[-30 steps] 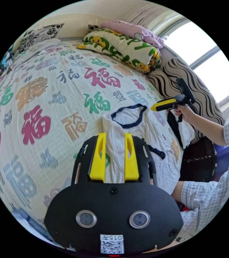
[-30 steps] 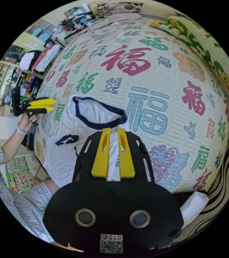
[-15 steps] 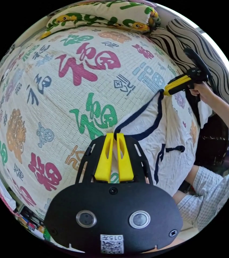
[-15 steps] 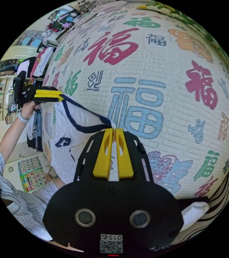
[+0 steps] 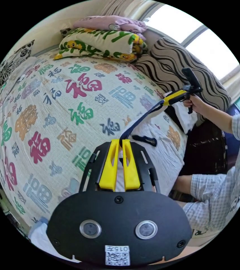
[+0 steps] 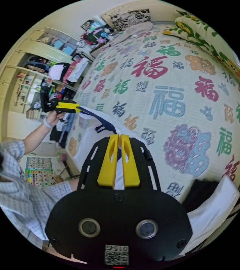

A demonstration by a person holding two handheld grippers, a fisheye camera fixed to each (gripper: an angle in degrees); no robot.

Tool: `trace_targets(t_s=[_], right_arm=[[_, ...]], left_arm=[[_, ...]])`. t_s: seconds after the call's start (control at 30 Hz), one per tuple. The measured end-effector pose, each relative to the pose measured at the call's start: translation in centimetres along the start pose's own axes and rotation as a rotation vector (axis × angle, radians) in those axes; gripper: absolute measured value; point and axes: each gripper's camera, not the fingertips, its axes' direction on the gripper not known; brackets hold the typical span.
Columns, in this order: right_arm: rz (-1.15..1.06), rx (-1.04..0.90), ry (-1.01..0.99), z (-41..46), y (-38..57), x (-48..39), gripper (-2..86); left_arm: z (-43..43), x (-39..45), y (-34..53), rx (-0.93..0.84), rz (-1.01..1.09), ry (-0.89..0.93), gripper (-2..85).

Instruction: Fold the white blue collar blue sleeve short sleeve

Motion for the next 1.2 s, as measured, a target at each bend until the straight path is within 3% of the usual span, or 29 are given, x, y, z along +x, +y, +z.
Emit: trace_targets(t_s=[0.2, 0.47, 0.67, 0.87, 1.07, 1.2], right_arm=[[-0.047, -0.085, -0.196, 4.6, 10.8, -2.4, 0.6], [-0.004, -0.414, -0.139, 16.0, 19.0, -2.4, 1.5], [-0.023, -0.518, -0.046, 19.6, 19.8, -2.0, 3.7], [-0.041, -0.497, 0.127, 20.0, 19.2, -2.2, 4.5], [0.034, -0.403, 0.053, 21.8, 17.1, -1.7, 3.9], [-0.002, -0.355, -0.044, 23.6, 15.5, -2.4, 2.0]], left_arm=[[2.2, 6.0, 12.1, -0.060, 0.015, 0.157, -0.1], [8.1, 8.9, 21.1, -0.286, -0.073, 0.172, 0.2], [10.1, 7.8, 23.2, -0.390, -0.128, 0.204, 0.9], [7.6, 6.0, 25.1, -0.380, -0.192, 0.192, 1.1], [7.3, 4.7, 26.5, -0.415, -0.205, 0.170, 0.8], [6.9, 4.2, 25.5, -0.248, -0.215, 0.226, 0.5]])
